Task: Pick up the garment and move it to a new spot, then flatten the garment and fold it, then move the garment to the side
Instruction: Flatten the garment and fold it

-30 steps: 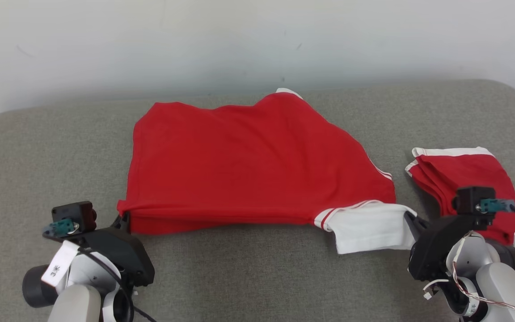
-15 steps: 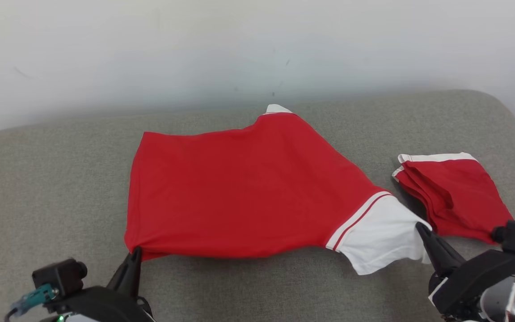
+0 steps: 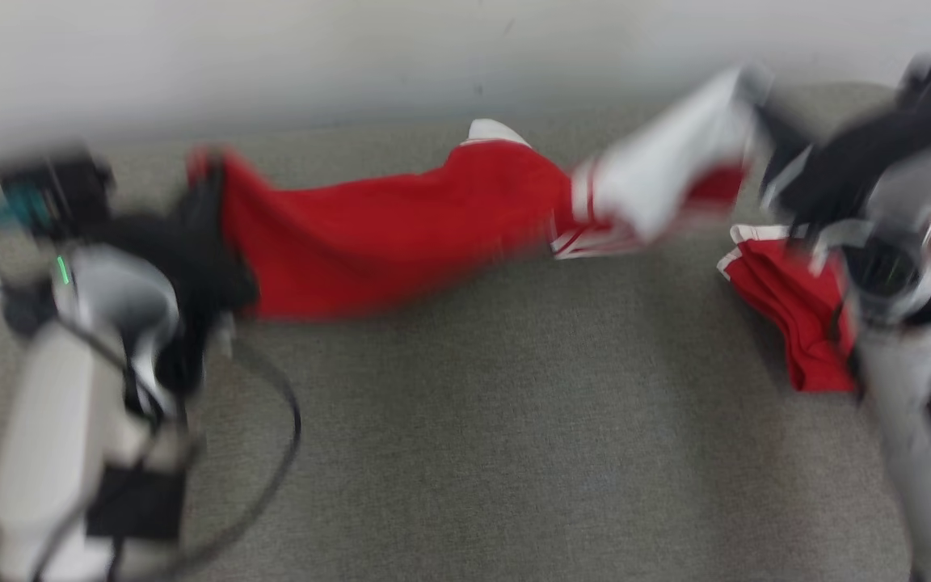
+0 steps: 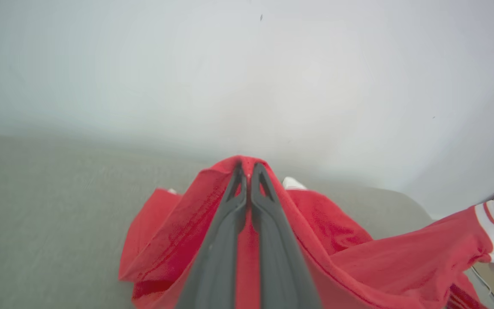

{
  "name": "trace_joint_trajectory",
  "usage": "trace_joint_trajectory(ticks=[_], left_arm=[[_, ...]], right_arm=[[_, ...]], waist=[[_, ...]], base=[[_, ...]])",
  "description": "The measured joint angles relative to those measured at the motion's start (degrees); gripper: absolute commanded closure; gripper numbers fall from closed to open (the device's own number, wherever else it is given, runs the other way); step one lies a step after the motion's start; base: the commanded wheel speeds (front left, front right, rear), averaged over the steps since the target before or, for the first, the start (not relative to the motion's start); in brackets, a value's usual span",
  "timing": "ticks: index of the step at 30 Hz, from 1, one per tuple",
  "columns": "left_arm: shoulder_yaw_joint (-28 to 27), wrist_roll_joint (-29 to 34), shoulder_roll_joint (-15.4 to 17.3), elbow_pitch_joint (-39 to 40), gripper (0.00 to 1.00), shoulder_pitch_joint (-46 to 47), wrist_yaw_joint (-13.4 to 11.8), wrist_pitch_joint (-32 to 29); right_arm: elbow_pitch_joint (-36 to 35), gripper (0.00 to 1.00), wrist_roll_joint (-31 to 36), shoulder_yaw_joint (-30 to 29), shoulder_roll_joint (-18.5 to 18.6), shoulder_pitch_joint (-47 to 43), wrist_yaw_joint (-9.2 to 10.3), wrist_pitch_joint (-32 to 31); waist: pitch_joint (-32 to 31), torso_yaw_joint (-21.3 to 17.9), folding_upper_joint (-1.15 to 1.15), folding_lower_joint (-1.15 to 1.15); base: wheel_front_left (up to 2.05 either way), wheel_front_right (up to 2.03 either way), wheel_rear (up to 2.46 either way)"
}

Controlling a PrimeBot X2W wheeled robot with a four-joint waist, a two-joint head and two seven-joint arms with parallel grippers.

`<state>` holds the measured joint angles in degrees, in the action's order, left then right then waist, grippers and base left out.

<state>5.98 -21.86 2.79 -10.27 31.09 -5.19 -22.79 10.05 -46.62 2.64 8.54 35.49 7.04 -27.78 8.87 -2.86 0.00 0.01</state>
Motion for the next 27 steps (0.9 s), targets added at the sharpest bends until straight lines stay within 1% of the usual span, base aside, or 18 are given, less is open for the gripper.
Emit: trace_joint_trajectory(ticks=[1,3,4,6,7,9,11,13,14,15,16,17,20,23,27], left_arm=[[-0.22,0.27,-0.07,-1.69,1.00,5.03,-0.01,0.41],[-0.30,2.22,-0.53,-2.46,1.00,14.60,-0.43,2.90],[-0.59,2.43,-0.89,-1.58,1.00,18.90,-0.63,4.89],[-0.64,3.05,-1.15,-1.13,1.00,26.79,-0.81,8.40],[-0.85,2.92,-1.34,-1.11,1.00,29.82,-0.78,10.17],[-1.45,2.82,-1.34,-0.36,1.00,31.98,-0.75,13.38],[-1.83,2.72,-1.22,-1.14,1.00,30.30,-0.36,15.69],[-1.62,2.80,-1.01,-2.83,1.00,25.49,0.32,16.81],[-1.21,2.90,-0.63,-4.48,1.00,21.68,1.07,16.89],[-0.92,3.16,-0.22,-6.33,1.00,17.66,1.29,17.40],[-0.58,3.24,0.59,-8.26,1.00,13.71,2.01,17.84],[-0.22,3.15,1.03,-10.61,1.00,10.09,2.74,18.26],[0.76,3.26,1.46,-14.19,1.00,2.65,3.42,19.35],[0.79,3.31,1.90,-16.06,1.00,0.85,4.05,21.25],[0.91,3.77,2.44,-17.96,1.00,-1.55,4.65,23.54]], right_arm=[[1.20,1.00,1.11,-0.64,-0.18,5.00,0.01,1.51],[0.74,1.00,3.77,-3.16,0.27,12.68,0.01,5.47],[0.01,1.00,3.87,-4.88,0.93,16.05,0.02,7.50],[0.08,1.00,4.93,-5.69,3.65,23.24,-0.21,9.99],[0.18,1.00,5.26,-5.54,4.92,26.49,-1.41,10.87],[-1.20,1.00,5.87,-4.10,6.60,28.19,-4.05,11.94],[-0.87,1.00,5.87,-2.64,6.64,25.95,-6.13,12.67],[-0.01,1.00,5.88,-1.15,6.43,19.54,-7.61,12.59],[1.05,1.00,5.87,-0.71,6.34,15.35,-7.70,12.43],[2.38,1.00,5.76,-0.52,6.28,11.10,-8.36,12.07],[3.99,1.00,5.25,-0.54,5.94,7.10,-8.62,12.09],[5.33,1.00,4.71,-0.67,5.56,3.07,-8.65,12.09],[6.02,1.00,3.41,-0.81,4.35,-7.64,-9.45,11.65],[8.01,1.00,3.03,0.53,3.64,-11.99,-10.77,11.56],[9.20,1.00,2.93,1.35,2.78,-12.98,-11.17,11.79]], waist=[[0.67,-0.24,0.00,0.00],[1.95,-0.74,0.00,0.01],[2.60,-0.94,0.00,0.01],[3.84,-1.17,0.00,0.00],[4.43,-1.22,-0.01,0.00],[5.48,-1.21,-0.01,-0.01],[6.40,-1.11,-0.01,-0.01],[7.25,-1.00,0.00,0.00],[7.64,-0.95,0.00,0.00],[7.99,-0.90,0.01,0.00],[8.31,-0.87,0.01,0.01],[8.53,-0.83,0.01,0.01],[8.56,-0.64,0.01,0.00],[7.87,-0.56,0.00,-0.02],[6.08,-0.59,0.00,-0.02]], base=[[0.00,0.00,0.00],[0.00,0.00,0.00],[0.00,0.00,0.00],[0.00,0.00,0.00],[0.00,0.00,0.00],[0.00,0.00,0.00],[0.00,0.00,0.00],[0.00,0.00,0.00],[0.00,0.00,0.00],[0.00,0.00,0.00],[0.00,0.00,0.00],[0.00,0.00,0.00],[0.00,0.00,0.00],[0.00,0.00,0.00],[0.00,0.00,0.00]])
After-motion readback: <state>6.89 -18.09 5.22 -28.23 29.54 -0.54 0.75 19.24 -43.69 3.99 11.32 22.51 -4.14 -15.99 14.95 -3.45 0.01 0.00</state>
